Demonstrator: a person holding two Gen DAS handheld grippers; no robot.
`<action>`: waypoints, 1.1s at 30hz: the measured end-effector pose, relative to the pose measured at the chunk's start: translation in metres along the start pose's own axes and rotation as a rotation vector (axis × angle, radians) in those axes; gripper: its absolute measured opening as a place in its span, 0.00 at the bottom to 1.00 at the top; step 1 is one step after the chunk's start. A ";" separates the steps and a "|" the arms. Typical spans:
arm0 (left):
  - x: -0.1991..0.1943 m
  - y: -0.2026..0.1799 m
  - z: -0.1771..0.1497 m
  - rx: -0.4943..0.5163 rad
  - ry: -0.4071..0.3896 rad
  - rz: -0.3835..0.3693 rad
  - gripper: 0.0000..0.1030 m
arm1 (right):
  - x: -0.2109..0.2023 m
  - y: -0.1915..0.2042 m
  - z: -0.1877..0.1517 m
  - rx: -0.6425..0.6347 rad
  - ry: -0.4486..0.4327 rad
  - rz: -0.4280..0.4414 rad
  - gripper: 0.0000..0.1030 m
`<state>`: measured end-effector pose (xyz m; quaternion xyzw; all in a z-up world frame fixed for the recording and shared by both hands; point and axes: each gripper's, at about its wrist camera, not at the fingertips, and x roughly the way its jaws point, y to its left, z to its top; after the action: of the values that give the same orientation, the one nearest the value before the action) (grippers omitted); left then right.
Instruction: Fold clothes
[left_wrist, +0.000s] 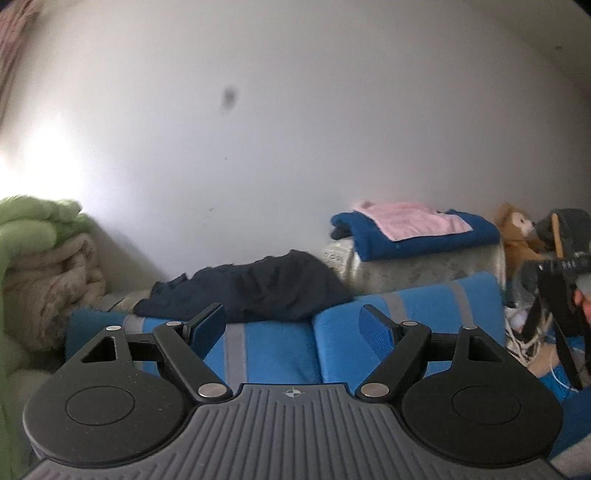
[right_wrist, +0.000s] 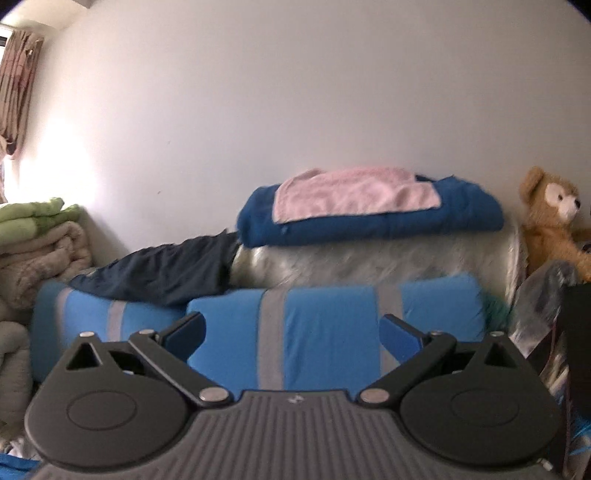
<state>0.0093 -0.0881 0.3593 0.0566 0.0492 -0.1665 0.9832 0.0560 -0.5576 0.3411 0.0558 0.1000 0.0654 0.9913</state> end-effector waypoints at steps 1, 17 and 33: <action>0.002 -0.001 0.002 -0.001 0.001 -0.010 0.77 | 0.001 -0.004 0.004 0.003 0.004 -0.005 1.00; 0.107 0.007 -0.109 0.035 0.329 -0.159 0.77 | 0.074 -0.022 -0.085 -0.135 0.281 0.110 1.00; 0.224 0.024 -0.231 0.234 0.602 -0.244 0.77 | 0.177 0.006 -0.216 -0.405 0.512 0.264 0.99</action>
<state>0.2096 -0.1082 0.1078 0.2094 0.3242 -0.2634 0.8841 0.1831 -0.5061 0.0975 -0.1477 0.3222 0.2235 0.9080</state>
